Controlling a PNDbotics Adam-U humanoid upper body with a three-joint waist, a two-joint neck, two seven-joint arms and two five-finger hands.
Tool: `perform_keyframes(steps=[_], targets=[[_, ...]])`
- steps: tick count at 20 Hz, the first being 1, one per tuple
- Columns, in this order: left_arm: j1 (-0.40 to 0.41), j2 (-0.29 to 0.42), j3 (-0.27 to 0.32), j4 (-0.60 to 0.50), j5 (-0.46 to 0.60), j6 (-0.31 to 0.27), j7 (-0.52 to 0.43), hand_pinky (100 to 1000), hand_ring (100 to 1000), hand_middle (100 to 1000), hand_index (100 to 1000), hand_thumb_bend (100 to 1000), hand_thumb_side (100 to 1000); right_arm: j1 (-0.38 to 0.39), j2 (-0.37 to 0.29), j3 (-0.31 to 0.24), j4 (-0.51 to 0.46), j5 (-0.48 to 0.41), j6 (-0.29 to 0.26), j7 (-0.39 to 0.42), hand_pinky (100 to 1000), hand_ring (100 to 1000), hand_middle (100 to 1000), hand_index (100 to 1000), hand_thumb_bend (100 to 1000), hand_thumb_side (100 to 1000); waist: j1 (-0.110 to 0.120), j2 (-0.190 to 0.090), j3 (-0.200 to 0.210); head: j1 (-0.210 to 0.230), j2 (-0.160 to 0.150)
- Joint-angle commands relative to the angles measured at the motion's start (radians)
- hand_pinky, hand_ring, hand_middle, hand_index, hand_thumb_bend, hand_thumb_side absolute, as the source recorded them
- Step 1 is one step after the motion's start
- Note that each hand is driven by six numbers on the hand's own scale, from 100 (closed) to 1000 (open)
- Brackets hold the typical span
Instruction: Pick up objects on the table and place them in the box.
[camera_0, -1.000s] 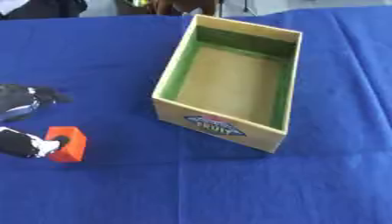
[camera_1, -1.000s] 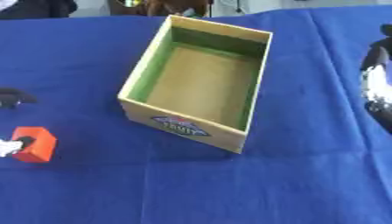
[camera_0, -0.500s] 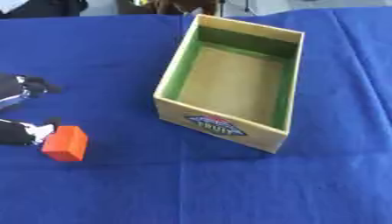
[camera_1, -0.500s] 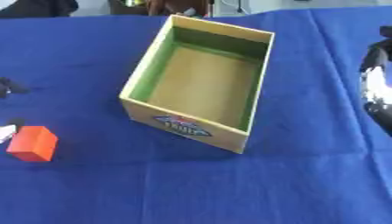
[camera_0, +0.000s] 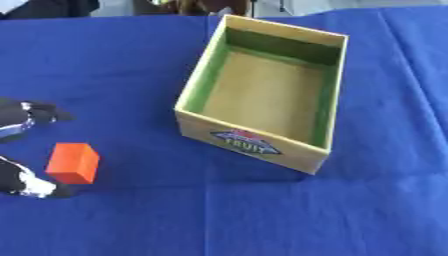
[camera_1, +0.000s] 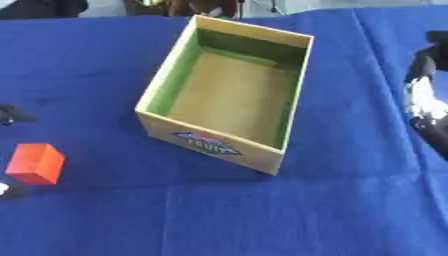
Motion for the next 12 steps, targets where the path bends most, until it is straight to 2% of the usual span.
perform_keyframes(steps=[1, 12], targets=[[-0.012, 0.039, 0.012, -0.012, -0.011, -0.010, -0.027, 662, 838, 884, 988, 719, 706, -0.007, -0.009, -0.003, -0.015, 0.001, -0.002, 0.003, 738, 652, 602, 798, 100, 566, -0.001, -0.021, 0.000, -0.001, -0.012], [-0.048, 0.012, -0.036, 0.062, -0.060, -0.034, -0.013, 629, 816, 832, 958, 609, 669, -0.008, -0.002, 0.001, -0.015, -0.003, -0.003, 0.010, 740, 653, 601, 798, 100, 567, -0.003, -0.020, -0.009, 0.007, -0.019]])
